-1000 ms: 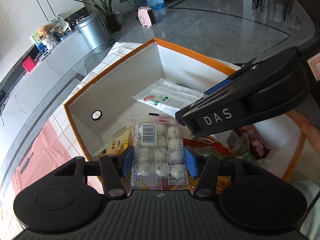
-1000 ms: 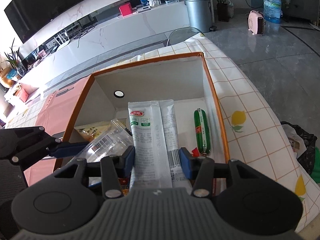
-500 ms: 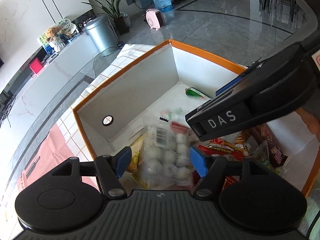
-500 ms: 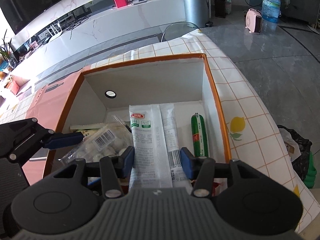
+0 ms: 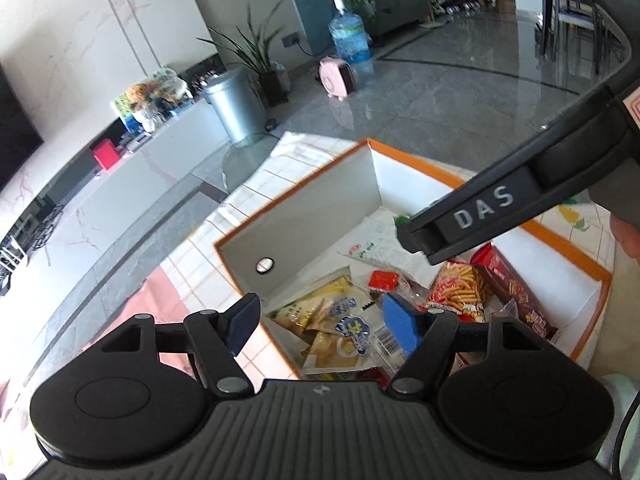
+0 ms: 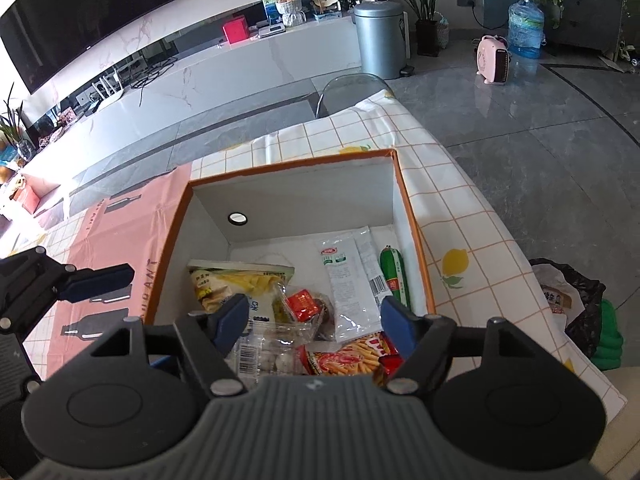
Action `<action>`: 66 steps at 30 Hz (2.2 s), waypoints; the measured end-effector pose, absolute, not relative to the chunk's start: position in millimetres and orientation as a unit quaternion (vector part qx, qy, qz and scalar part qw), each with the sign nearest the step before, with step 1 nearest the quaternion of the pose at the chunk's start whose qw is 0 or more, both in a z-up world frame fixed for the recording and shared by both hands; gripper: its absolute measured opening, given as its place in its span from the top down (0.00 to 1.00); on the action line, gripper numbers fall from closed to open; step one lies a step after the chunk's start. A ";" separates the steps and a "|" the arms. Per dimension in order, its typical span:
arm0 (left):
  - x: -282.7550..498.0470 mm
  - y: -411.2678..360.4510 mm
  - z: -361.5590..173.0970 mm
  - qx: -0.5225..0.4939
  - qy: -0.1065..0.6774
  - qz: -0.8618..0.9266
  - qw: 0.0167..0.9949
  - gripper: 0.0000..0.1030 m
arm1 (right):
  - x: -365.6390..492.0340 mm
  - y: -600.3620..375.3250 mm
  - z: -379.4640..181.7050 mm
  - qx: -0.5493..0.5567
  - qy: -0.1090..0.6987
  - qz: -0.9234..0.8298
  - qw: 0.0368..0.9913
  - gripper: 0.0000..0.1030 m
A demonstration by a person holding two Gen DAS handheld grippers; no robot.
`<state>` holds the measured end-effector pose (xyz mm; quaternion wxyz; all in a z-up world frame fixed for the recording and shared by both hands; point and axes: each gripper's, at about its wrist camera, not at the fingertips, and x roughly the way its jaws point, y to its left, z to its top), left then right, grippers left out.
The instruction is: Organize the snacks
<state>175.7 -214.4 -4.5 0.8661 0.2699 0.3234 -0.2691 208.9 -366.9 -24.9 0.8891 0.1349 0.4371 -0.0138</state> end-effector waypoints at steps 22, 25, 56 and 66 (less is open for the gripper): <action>54.1 -101.6 86.6 0.166 0.171 -0.161 0.958 0.09 | 35.4 -272.1 67.9 0.083 0.249 -0.026 0.965 0.09; 43.9 -93.2 78.6 0.158 0.168 -0.141 0.963 0.09 | 15.1 -255.8 58.9 0.076 0.229 -0.044 0.969 0.08; 56.2 -56.3 -30.9 0.090 0.322 -0.101 0.937 0.09 | 17.7 -211.6 -56.4 0.042 0.313 -0.080 0.946 0.08; 57.1 -63.2 -32.3 0.098 0.335 -0.105 0.931 0.09 | 17.0 -214.0 -60.5 0.044 0.315 -0.081 0.945 0.09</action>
